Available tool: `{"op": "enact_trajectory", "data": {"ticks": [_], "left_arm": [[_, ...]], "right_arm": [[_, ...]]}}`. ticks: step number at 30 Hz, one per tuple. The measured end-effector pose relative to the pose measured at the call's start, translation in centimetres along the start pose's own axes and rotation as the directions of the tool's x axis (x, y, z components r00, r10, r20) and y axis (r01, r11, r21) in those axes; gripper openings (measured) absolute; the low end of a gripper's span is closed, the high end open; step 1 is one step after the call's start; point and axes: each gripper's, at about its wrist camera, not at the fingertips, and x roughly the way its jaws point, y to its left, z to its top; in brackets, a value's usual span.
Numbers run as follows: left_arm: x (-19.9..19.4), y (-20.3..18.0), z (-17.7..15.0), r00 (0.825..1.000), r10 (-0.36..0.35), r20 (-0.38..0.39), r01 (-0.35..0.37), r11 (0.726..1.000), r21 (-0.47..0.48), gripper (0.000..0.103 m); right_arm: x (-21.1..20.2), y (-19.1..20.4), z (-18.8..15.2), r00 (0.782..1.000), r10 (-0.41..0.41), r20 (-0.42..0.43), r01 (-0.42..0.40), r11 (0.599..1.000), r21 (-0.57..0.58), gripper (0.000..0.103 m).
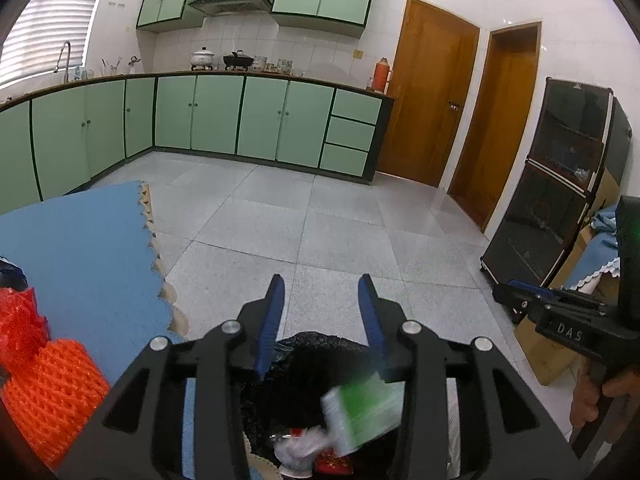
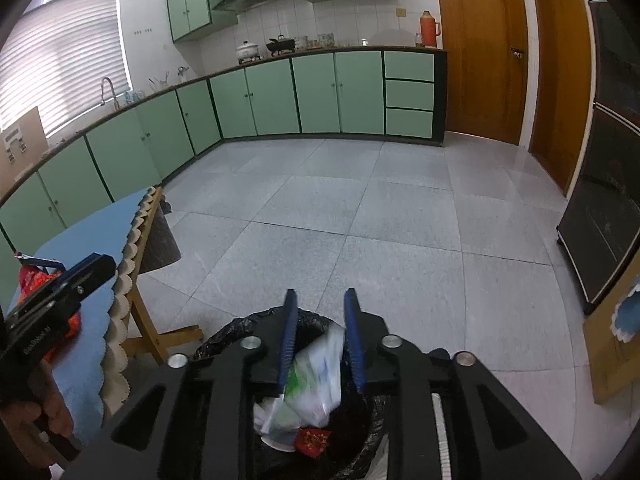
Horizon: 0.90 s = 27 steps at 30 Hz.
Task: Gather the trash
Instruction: 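Carry bag and tissue over the black bin and open both tools, then move both tools back over the orange foam nets on the table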
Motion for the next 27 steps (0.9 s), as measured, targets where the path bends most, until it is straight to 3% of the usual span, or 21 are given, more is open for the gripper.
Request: {"op": "enact_trajectory", "data": {"ticks": [2, 5, 10, 15, 20, 23, 27], "left_arm": [[-0.5, 0.1, 0.3, 1.000, 0.003, 0.011, -0.003, 1.000, 0.000, 0.040], [-1.5, 0.4, 0.7, 1.000, 0.012, 0.028, -0.012, 1.000, -0.006, 0.047], [-4.4, 2.0, 1.7, 0.995, 0.057, 0.079, -0.056, 0.998, -0.013, 0.060], [-8.0, 5.2, 2.4, 0.983, 0.145, 0.114, -0.141, 0.989, -0.036, 0.074], [-12.7, 10.6, 1.8, 0.945, 0.301, 0.124, -0.294, 0.953, -0.074, 0.077], [-15.4, 14.1, 0.7, 0.907, 0.408, 0.110, -0.398, 0.912, -0.103, 0.078], [-17.8, 17.7, -0.6, 0.870, 0.487, 0.076, -0.473, 0.867, -0.155, 0.078]], "right_arm": [[-0.2, 0.0, 0.1, 1.000, 0.003, 0.006, -0.003, 1.000, -0.003, 0.031], [-0.7, 0.2, 0.5, 1.000, 0.009, 0.019, -0.009, 1.000, -0.007, 0.044], [-2.0, 1.6, 1.4, 0.997, 0.045, 0.068, -0.046, 0.999, 0.007, 0.078], [-2.9, 5.0, 1.9, 0.990, 0.099, 0.103, -0.095, 0.995, -0.041, 0.087], [-2.9, 9.3, 2.2, 0.977, 0.185, 0.110, -0.175, 0.980, -0.096, 0.090], [-2.3, 12.7, 1.9, 0.962, 0.255, 0.096, -0.241, 0.961, -0.136, 0.090], [-1.1, 17.0, 1.0, 0.941, 0.332, 0.069, -0.316, 0.932, -0.176, 0.090]]}}
